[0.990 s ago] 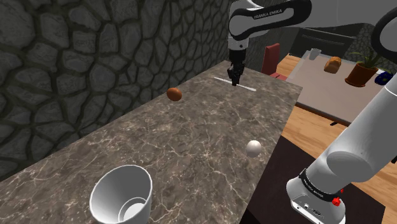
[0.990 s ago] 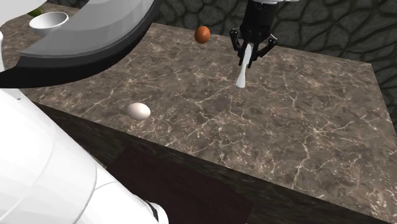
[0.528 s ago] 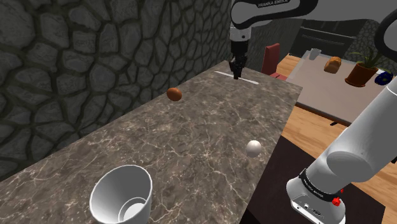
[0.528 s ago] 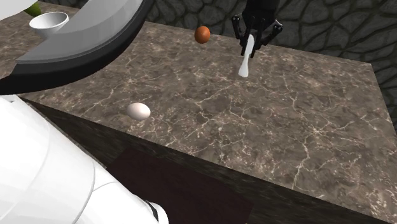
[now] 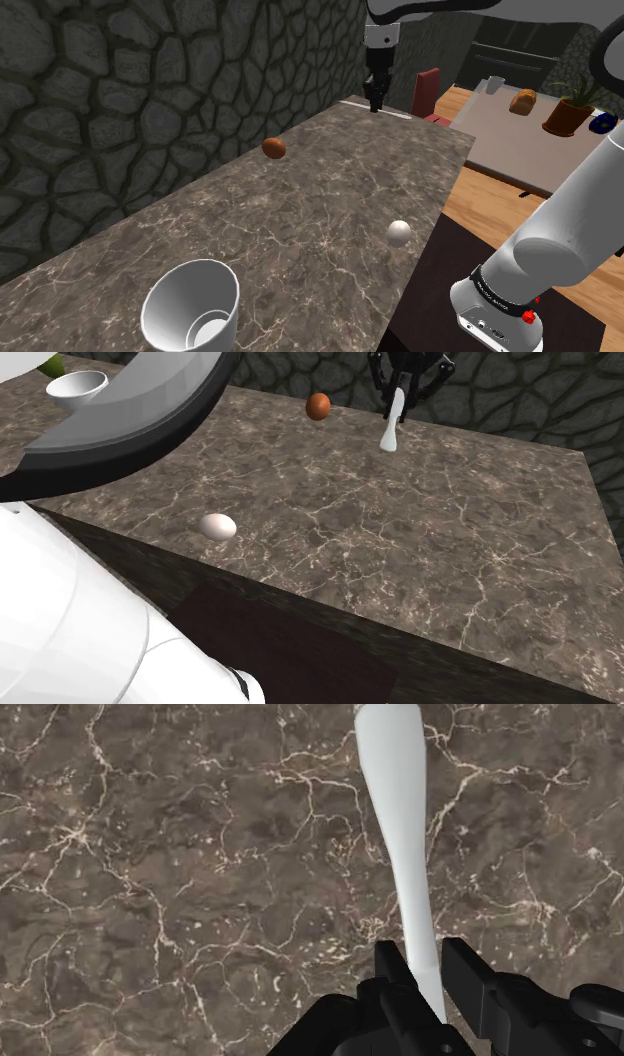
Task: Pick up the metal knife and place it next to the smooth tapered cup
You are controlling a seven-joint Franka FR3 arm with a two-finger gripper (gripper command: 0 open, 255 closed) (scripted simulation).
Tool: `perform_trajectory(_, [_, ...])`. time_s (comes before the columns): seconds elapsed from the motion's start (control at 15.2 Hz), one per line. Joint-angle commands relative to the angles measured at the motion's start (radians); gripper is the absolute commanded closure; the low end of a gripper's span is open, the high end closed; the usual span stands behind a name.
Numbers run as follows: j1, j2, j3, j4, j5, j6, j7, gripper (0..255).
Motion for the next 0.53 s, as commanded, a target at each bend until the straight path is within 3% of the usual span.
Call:
perform_trajectory(0.0, [0.0, 0.0, 0.0, 0.028, 0.0, -0.029, -0.001, 255])
perform_trajectory(0.46, [0.0, 0.013, 0.0, 0.139, 0.0, -0.126, -0.004, 255])
